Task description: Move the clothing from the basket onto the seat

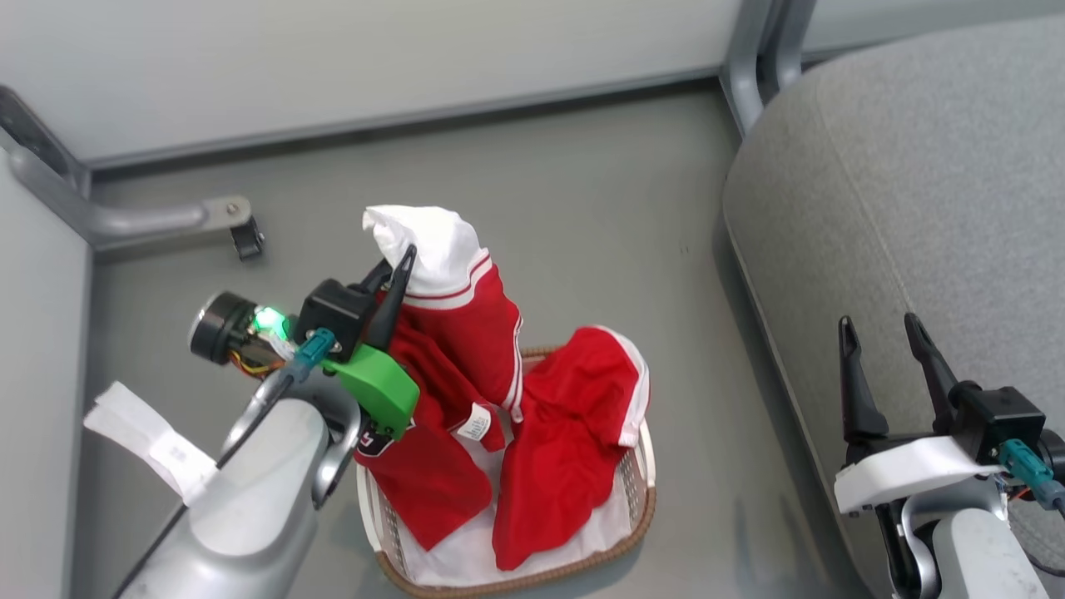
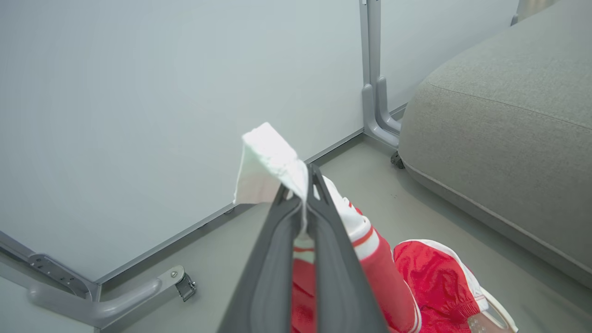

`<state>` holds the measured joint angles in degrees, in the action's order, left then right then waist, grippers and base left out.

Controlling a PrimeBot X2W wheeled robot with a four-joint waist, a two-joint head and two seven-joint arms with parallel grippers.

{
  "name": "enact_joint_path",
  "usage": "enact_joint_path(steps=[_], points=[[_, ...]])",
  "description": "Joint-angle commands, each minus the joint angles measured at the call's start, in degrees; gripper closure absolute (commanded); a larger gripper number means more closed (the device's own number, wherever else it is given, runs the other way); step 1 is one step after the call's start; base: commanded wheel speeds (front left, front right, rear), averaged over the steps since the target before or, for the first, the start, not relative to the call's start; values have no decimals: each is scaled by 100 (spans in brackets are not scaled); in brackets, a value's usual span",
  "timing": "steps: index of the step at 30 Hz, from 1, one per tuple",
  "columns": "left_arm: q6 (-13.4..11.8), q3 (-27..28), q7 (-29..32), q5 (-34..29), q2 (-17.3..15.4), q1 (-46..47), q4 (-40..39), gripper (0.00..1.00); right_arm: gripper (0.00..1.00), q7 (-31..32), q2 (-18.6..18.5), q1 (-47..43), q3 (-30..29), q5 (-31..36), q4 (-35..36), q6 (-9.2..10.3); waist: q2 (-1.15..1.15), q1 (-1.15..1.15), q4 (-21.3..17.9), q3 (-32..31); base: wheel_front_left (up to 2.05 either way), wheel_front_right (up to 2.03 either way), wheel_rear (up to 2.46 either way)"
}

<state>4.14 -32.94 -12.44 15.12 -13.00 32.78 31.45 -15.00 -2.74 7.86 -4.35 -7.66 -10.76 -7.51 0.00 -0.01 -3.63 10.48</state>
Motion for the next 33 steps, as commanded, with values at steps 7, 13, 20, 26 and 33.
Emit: enact_joint_path(steps=[7, 13, 20, 26, 33], points=[[135, 10, 643, -66, -498, 552, -1197, 100, 0, -28, -26, -285, 95, -10, -37, 4, 0, 1, 261, -1046, 0, 0, 0], [254, -116, 1009, 25, -657, 1199, -1733, 100, 0, -28, -26, -252, 169, 21, -49, 4, 0, 1, 231, -1087, 0, 0, 0], [312, -327, 1066, 135, -599, 1862, -1712, 100, 0, -28, -25, -127, 443, 35, -57, 4, 0, 1, 165, -1079, 0, 0, 0], [325, -421, 959, 271, -463, 2060, -1559, 100, 0, -28, -22, -20, 1089, -333, 89, 4, 0, 1, 98, -1084, 0, 0, 0], [323, -585, 801, 309, -377, 2161, -1533, 100, 0, -28, -29, 195, 2328, -677, 293, 5, 0, 1, 47, -1081, 0, 0, 0]])
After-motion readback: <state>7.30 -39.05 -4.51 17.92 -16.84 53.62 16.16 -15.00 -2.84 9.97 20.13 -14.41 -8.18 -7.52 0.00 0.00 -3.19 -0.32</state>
